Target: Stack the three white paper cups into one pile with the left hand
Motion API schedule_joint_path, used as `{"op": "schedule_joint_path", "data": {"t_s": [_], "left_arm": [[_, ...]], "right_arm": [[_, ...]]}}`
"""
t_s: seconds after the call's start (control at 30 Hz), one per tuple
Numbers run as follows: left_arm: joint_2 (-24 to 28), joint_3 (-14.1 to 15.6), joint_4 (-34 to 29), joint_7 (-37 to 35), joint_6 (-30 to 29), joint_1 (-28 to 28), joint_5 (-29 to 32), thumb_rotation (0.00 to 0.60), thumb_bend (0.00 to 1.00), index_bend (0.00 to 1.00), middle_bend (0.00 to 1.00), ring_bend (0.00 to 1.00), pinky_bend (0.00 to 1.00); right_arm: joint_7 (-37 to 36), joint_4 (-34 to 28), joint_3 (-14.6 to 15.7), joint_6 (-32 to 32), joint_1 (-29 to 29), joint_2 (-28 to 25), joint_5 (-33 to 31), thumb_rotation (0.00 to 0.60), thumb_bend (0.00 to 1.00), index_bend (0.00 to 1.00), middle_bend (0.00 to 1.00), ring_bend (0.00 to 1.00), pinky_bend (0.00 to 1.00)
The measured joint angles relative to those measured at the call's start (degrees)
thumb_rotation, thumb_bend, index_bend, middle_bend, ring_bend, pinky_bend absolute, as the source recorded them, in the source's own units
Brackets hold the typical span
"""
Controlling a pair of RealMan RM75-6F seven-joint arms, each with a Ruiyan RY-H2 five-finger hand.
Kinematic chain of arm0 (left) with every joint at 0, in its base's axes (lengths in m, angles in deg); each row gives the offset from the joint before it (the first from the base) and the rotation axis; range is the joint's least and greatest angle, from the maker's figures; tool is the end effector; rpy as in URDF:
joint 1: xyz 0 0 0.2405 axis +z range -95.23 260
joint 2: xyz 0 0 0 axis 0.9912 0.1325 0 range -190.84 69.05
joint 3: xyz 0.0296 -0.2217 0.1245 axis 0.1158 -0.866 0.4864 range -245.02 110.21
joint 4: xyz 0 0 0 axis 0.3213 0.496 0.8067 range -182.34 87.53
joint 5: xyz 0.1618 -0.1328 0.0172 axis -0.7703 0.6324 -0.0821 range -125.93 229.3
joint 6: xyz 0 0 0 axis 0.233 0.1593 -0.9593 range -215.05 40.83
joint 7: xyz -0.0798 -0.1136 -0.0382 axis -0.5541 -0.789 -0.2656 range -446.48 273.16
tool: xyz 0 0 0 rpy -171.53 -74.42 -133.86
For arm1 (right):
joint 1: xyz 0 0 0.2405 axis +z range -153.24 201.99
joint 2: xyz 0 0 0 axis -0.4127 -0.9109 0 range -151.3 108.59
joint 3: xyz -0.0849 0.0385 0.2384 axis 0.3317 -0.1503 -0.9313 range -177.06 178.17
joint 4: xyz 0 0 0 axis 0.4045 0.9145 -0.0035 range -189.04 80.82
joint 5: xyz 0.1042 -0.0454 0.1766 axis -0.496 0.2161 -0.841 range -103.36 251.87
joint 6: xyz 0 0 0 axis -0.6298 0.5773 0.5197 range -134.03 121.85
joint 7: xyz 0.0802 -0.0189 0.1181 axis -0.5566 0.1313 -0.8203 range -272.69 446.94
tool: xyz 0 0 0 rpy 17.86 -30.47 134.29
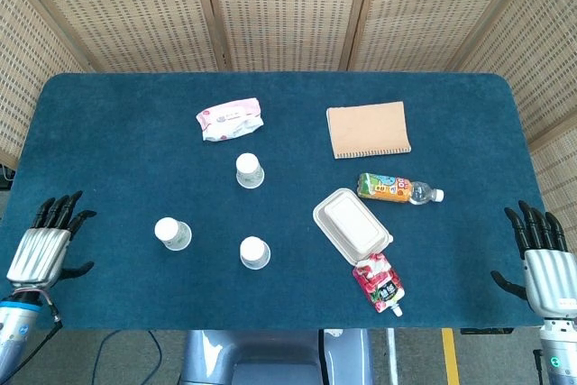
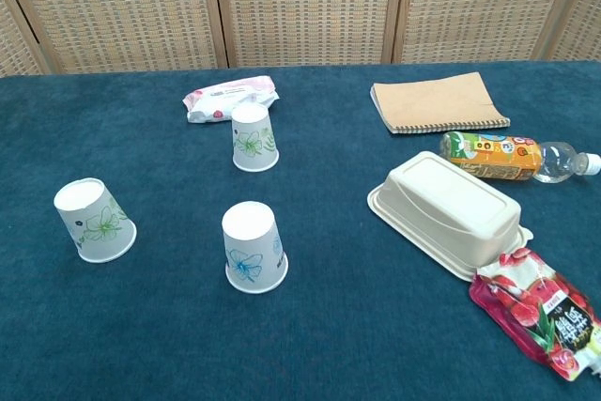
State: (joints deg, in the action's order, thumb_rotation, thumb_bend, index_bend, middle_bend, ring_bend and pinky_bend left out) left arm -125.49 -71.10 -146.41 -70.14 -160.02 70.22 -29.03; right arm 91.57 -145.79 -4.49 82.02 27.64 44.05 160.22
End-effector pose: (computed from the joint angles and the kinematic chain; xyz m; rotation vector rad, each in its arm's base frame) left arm -0.2806 0.2158 0.1229 -1.5900 -0.8709 -0.7271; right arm -0.3103 -0.1798 0.1654 1.3372 -0.8046 0.8916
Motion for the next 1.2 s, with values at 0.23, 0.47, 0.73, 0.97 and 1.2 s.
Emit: {"op": "schedule_joint_path", "data": {"t_s": [0.23, 0.47, 0.73, 0.97, 1.2], "left_arm": [[-0.4, -2.4, -4.5, 7.9, 6.9, -5.6, 6.5, 0.6, 0.17, 0.21, 0.0, 0.0, 0.0], [-1.7, -3.6, -7.3, 16.0, 12.3, -10.6, 15.0, 0.6, 0.21, 0.22, 0.0, 0.0, 0.0], [-5.8, -4.4, -7.8, 23.8, 14.2, -16.0, 25.6, 0.6, 0.21, 0.22, 0.0, 0.0, 0.0], [-9.2, -4.2, -7.4, 27.8, 13.0, -19.2, 29.4, 0.6, 0.3, 0.28, 0.0, 0.0, 0.0], [-11.3, -3.3, -7.1, 30.9, 11.8, -21.4, 32.2, 0.6, 0.33, 0.31, 0.0, 0.0, 0.0]], "right_arm": [[0.0, 0.0, 0.0, 0.0, 0.0, 0.0, 0.0, 0.6, 0.06, 0.0, 0.0, 0.0, 0.0], [0.0, 0.0, 0.0, 0.0, 0.0, 0.0, 0.0, 0.6, 0.06, 0.0, 0.0, 0.0, 0.0], [0.0, 0.0, 0.0, 0.0, 0.0, 0.0, 0.0, 0.6, 0.06, 0.0, 0.0, 0.0, 0.0], [0.0, 0.0, 0.0, 0.0, 0.0, 0.0, 0.0, 0.6, 0.06, 0.0, 0.0, 0.0, 0.0], [0.0, 0.0, 0.0, 0.0, 0.0, 0.0, 0.0, 0.6, 0.06, 0.0, 0.0, 0.0, 0.0]]}}
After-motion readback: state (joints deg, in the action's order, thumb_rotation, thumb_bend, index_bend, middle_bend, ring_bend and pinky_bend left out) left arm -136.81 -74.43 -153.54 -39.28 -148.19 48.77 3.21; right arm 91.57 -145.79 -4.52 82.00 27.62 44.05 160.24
